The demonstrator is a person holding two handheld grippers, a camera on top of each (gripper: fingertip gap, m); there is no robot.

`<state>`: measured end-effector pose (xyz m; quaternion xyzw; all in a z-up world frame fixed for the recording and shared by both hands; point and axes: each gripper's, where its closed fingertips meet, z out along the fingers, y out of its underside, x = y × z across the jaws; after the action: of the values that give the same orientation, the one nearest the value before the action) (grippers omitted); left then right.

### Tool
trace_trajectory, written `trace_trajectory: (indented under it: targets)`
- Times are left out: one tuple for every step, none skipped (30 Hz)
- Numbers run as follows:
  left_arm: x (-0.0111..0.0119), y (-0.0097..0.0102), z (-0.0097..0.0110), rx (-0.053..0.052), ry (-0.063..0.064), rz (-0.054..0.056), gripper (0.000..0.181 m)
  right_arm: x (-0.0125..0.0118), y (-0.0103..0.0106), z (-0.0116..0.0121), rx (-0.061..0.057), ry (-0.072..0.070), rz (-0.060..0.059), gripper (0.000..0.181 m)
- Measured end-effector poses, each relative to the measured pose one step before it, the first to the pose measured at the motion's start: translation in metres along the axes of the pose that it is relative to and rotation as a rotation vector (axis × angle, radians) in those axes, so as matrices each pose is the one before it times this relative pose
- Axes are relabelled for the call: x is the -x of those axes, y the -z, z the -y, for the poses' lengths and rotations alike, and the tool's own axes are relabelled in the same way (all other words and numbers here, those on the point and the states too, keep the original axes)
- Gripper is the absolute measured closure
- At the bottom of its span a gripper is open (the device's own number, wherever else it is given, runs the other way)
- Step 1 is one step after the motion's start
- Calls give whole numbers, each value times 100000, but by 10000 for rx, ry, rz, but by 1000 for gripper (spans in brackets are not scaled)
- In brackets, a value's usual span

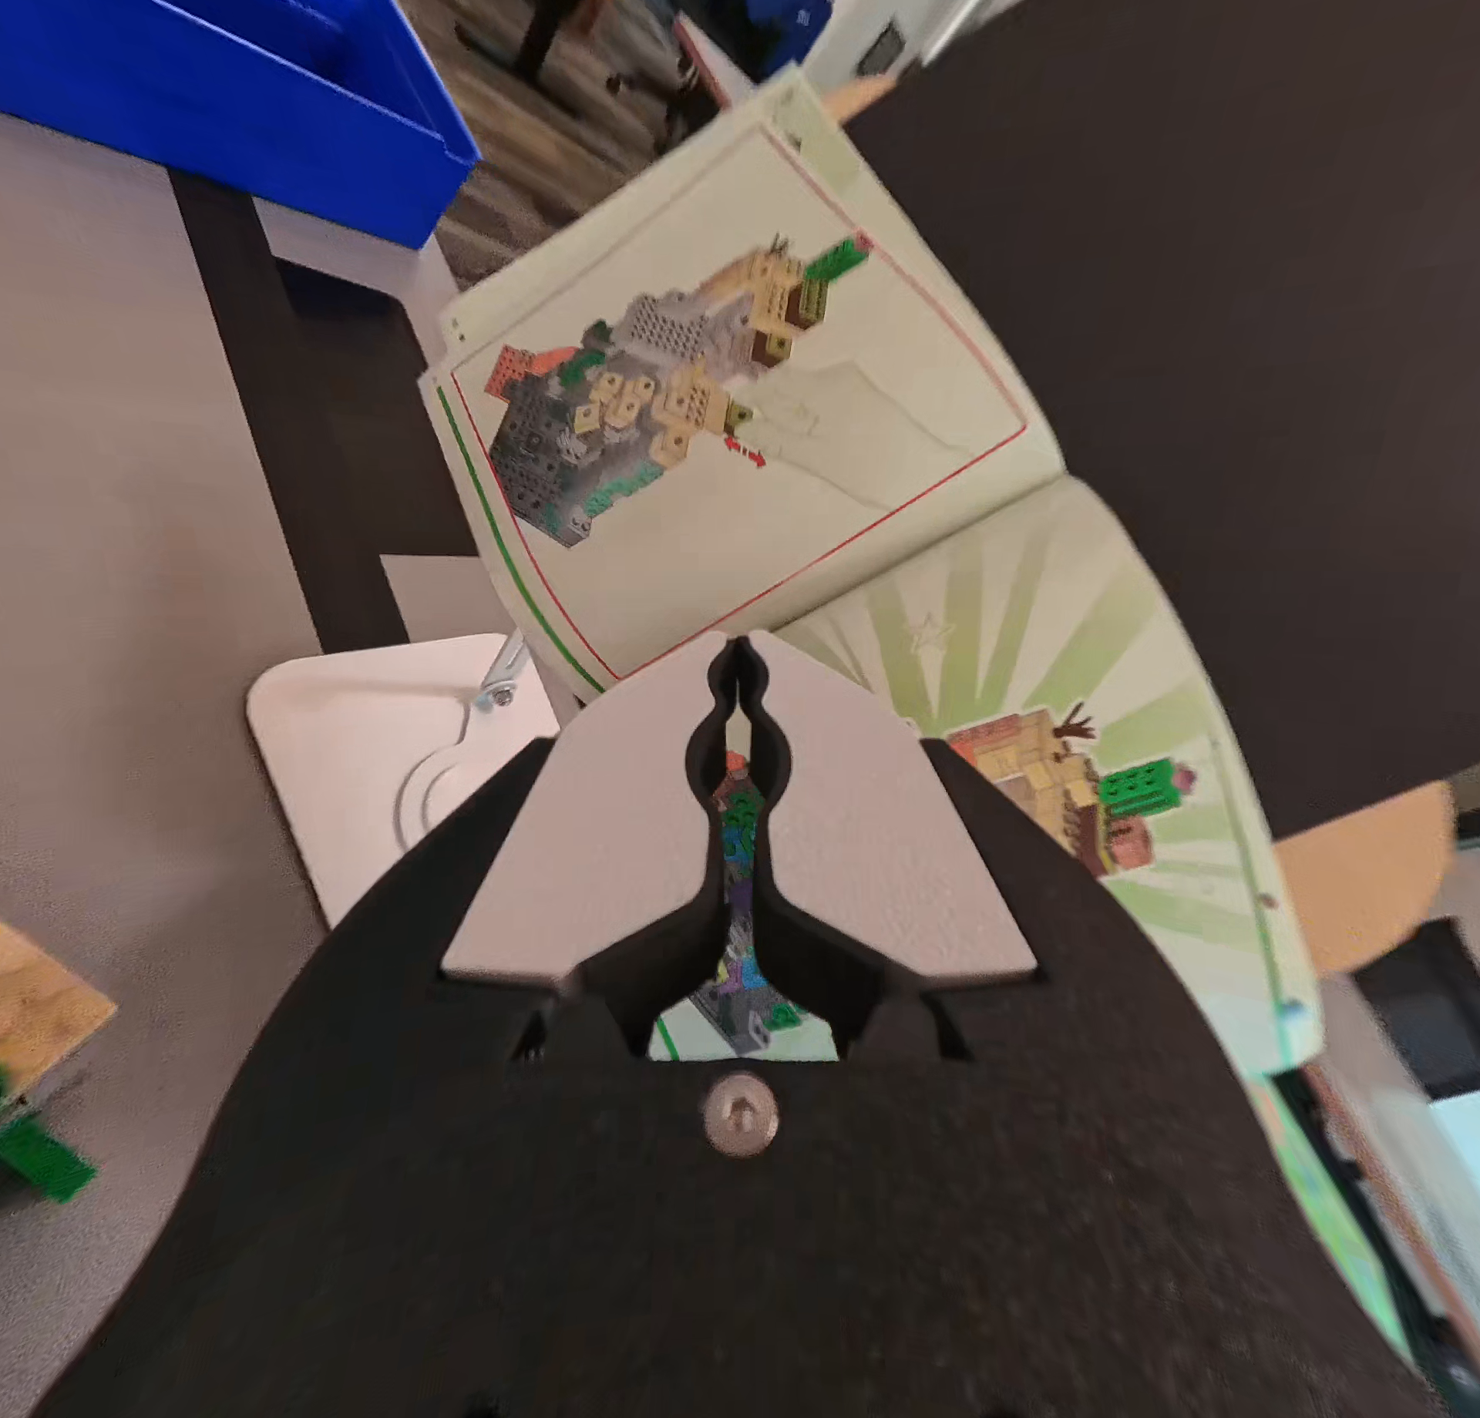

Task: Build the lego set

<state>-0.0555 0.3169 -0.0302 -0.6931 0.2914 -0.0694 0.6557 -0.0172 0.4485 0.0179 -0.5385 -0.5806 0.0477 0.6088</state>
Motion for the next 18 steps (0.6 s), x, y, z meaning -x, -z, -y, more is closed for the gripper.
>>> trace_trajectory:
  targets:
    - [622,-1678,1158,212,-375,-139,181,-110,-701,-264,295,-333,159,181]
    - [742,-1792,932,205,-414,-61,181,-164,-669,13,187,-306,95,181]
    - [703,-1858,625,250,-337,-84,181,-128,-709,-20,273,-310,95,181]
    - [625,-1842,419,210,-207,-117,181,-260,-725,-151,377,-333,-9,181]
    - [555,-1750,304,118,-150,-110,181,-332,-683,-199,350,-341,-72,181]
    - [552,-1585,80,113,-88,-36,181,-184,-663,-346,370,-398,62,181]
    - [618,-1371,-95,134,22,83,181,-134,-617,-396,297,-435,107,181]
    - [400,-1196,-119,86,139,32,181,-129,-567,-462,219,-345,102,181]
    - [101,-1017,-132,85,148,-79,181,-319,-512,-611,263,-199,-75,181]
    - [69,-863,-368,263,15,-9,181,-290,-404,-532,143,-30,-70,181]
    - [180,-719,-552,354,-209,157,181,67,-284,-401,16,-36,137,181]
    - [188,-615,-770,486,-320,205,181,337,-195,-432,16,-78,259,181]
    - [-8,-505,-769,452,-314,92,181,377,-178,-567,124,5,173,181]
    - [34,-340,-590,297,-246,109,181,377,-191,-570,124,212,62,181]
    - [33,-225,-642,314,-207,80,181,427,-199,-614,143,346,38,181]
    - [47,-171,-569,224,-178,55,181,435,-188,-606,170,130,113,181]
    - [-93,-113,-511,134,-196,-46,181,332,-185,-532,139,17,159,181]
    - [-57,-58,-367,87,-80,-38,181,73,-44,-191,-62,132,2,181]
